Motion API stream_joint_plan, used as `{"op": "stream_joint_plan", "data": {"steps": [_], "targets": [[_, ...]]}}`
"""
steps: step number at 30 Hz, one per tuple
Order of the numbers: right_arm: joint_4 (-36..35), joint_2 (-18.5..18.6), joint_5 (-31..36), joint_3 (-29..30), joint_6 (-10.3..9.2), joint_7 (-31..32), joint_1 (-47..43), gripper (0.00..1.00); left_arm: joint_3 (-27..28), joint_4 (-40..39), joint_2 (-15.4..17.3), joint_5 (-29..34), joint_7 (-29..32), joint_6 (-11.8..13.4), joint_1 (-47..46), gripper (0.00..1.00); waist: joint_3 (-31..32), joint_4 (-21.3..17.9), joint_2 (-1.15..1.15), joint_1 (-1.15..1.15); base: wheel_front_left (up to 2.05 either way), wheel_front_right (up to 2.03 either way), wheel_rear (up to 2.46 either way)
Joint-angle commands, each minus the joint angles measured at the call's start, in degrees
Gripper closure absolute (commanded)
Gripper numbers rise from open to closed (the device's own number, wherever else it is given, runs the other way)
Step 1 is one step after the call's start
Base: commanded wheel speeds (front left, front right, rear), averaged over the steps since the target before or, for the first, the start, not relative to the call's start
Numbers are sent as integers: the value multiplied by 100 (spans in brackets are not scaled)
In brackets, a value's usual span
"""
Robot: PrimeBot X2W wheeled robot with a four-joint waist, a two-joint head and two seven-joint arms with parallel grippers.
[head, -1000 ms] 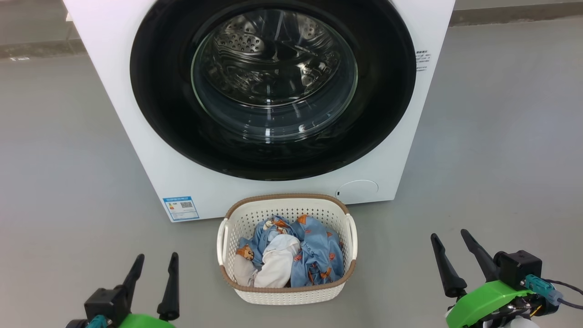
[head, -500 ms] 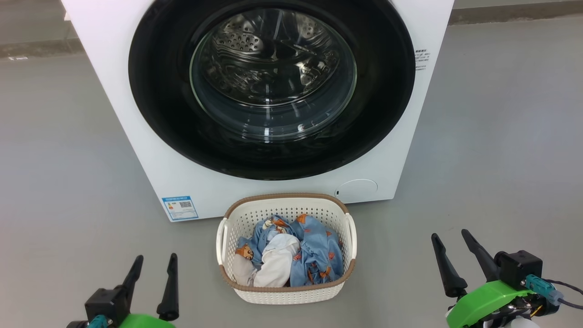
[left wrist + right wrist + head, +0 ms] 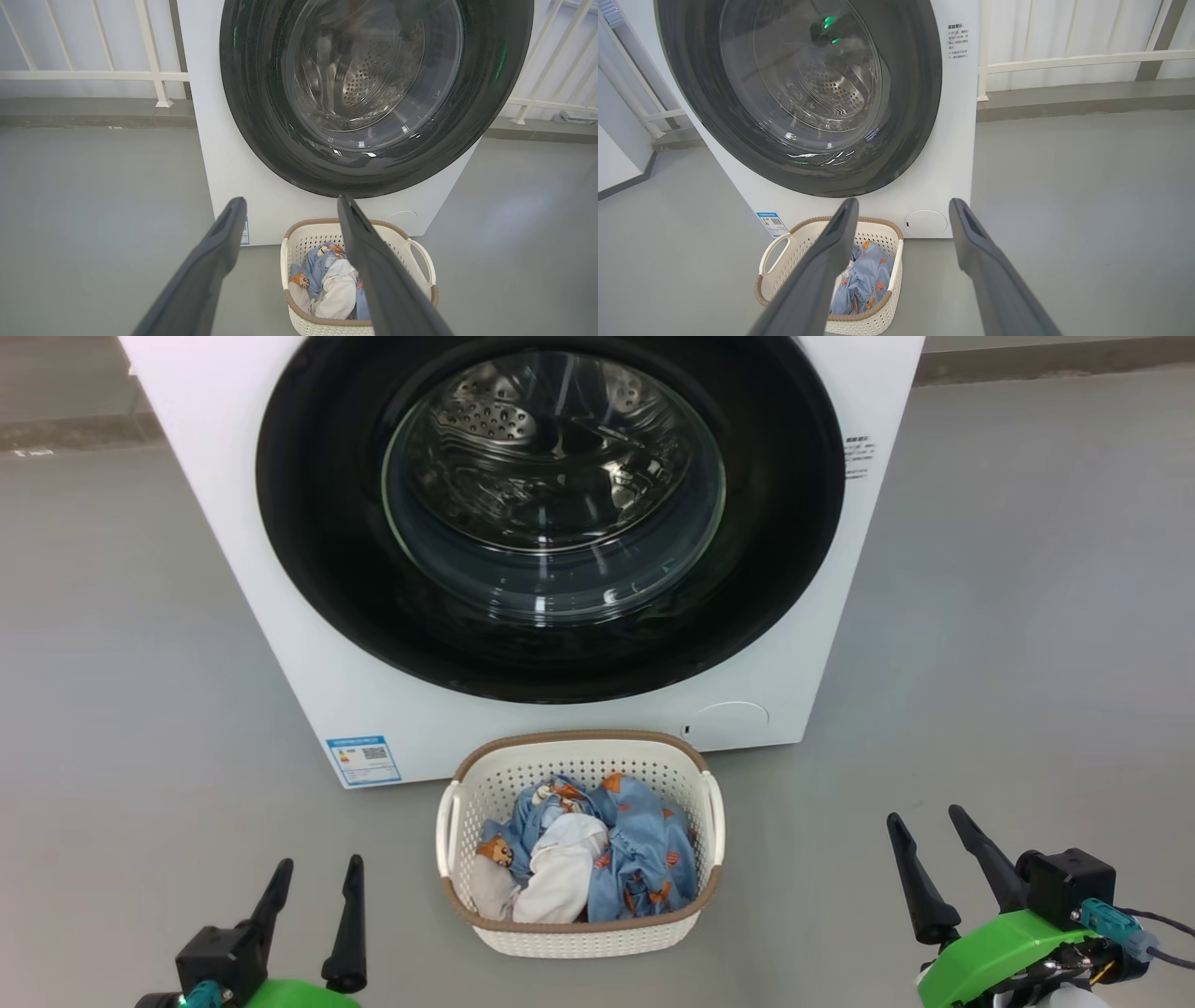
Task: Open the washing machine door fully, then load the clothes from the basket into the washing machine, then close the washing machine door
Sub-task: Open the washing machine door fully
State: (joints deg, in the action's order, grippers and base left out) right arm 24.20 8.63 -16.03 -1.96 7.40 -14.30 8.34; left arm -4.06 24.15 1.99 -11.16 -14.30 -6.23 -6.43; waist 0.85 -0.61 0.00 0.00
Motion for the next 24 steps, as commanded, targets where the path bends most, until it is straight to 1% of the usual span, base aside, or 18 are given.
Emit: {"op": "stream_joint_plan", "data": {"steps": [1,6,15,24], "targets": [[-127,47,93,-111,9,-70,180,0,171,-135,94,86,-70,25,-260,0,-4,-4,0,0,77,77,-154],[-126,40,121,-107,9,-70,186,0,187,-117,94,97,-70,22,-275,0,-14,-16,0,0,93,93,-186],[-112,96,327,-65,9,-70,185,0,173,-91,92,105,-70,20,-257,0,-5,-29,0,0,122,122,-245],[-130,48,454,4,9,-70,176,0,140,-96,91,104,-70,43,-248,0,2,-14,0,0,123,123,-246]]}}
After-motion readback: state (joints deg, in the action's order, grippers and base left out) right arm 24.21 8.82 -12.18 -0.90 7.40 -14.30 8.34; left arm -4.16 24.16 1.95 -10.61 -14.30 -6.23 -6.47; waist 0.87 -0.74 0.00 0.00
